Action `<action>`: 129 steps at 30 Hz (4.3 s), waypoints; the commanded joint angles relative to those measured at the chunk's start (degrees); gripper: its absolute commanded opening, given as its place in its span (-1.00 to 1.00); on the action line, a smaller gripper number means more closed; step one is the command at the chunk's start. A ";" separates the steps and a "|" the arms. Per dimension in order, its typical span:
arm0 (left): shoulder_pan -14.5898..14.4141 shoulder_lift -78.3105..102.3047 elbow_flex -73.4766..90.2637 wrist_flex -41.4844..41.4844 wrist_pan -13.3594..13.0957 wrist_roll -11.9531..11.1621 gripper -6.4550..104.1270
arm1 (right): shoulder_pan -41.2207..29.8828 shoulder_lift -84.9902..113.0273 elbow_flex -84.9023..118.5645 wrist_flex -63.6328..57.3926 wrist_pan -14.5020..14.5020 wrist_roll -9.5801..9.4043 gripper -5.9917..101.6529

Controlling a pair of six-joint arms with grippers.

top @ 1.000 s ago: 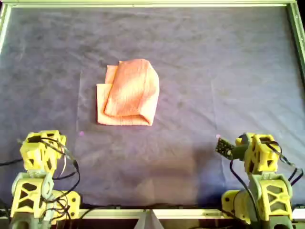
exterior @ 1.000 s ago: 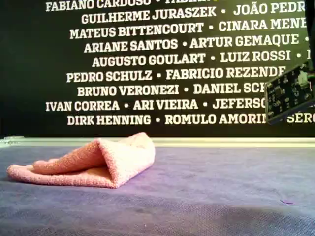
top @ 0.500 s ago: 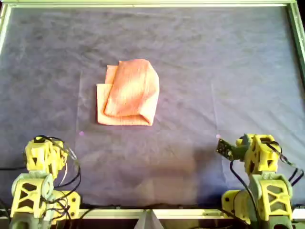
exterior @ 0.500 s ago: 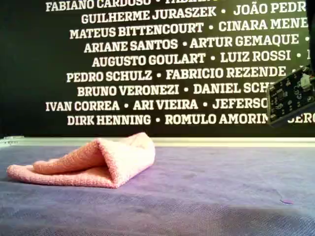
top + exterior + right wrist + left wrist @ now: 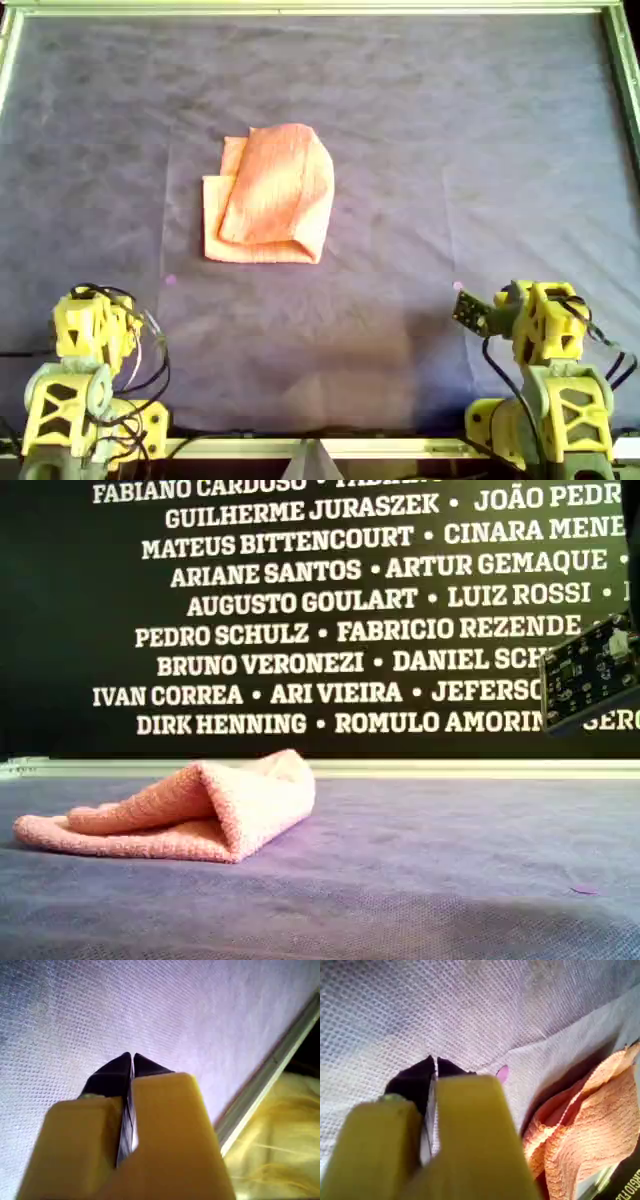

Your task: Fold a cloth

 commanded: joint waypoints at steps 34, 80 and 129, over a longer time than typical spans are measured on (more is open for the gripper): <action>3.69 0.88 -1.05 0.09 -0.09 -0.26 -0.91 | -0.44 2.72 0.88 0.79 -0.09 0.35 -0.89; 2.81 0.79 -1.05 0.18 0.09 -0.35 -0.91 | -0.44 2.72 0.88 0.79 -0.09 0.35 -0.89; 3.69 0.88 -1.05 0.18 -0.09 -0.35 -0.91 | 1.14 1.85 0.88 0.79 -0.09 0.70 -0.89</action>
